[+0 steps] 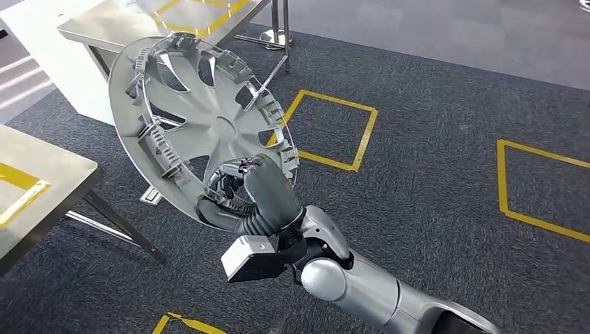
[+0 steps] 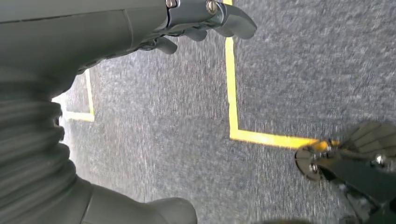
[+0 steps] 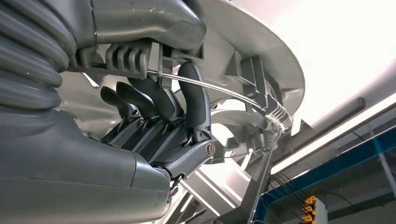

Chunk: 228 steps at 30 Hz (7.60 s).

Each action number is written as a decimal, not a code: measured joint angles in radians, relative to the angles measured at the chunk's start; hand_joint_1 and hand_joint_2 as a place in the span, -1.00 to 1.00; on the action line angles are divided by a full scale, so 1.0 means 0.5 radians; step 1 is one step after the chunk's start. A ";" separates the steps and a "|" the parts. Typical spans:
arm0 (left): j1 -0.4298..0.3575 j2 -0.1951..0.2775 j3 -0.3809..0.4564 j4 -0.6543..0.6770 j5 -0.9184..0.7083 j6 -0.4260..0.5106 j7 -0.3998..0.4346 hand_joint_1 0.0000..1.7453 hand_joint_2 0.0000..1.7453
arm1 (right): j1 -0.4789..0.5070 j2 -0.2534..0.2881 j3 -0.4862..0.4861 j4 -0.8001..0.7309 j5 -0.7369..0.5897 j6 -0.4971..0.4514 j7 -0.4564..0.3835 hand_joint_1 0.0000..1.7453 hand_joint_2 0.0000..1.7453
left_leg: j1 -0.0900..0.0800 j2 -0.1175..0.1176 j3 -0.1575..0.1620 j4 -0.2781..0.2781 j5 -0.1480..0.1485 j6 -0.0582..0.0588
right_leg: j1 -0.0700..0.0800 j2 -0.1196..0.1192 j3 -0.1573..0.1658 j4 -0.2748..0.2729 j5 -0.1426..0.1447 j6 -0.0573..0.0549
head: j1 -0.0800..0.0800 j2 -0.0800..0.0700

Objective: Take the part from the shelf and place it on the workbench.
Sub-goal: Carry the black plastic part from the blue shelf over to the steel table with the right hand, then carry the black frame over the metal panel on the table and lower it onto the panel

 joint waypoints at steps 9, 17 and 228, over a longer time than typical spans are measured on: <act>-0.005 0.000 0.001 0.000 -0.003 0.000 0.001 -1.00 1.00 | -0.002 -0.002 0.001 0.006 0.003 -0.008 -0.001 1.00 1.00 | -0.014 0.304 -0.140 0.371 -0.152 -0.022 | 0.019 -0.251 0.015 -0.013 -0.005 -0.056 | -0.021 0.000; -0.009 0.001 0.001 -0.001 -0.014 -0.001 0.003 -1.00 1.00 | -0.025 -0.003 0.002 0.007 -0.015 -0.014 0.004 1.00 1.00 | -0.024 0.335 0.033 0.007 -0.021 0.087 | 0.025 -0.276 0.013 0.055 -0.076 0.028 | -0.011 0.000; -0.065 -0.026 0.094 -0.002 -0.095 -0.006 0.087 -1.00 1.00 | -0.425 0.098 -0.199 0.749 0.048 0.154 0.164 1.00 1.00 | -0.038 0.254 0.105 -0.015 -0.070 0.126 | 0.014 -0.093 -0.251 0.323 -0.123 0.046 | -0.044 0.000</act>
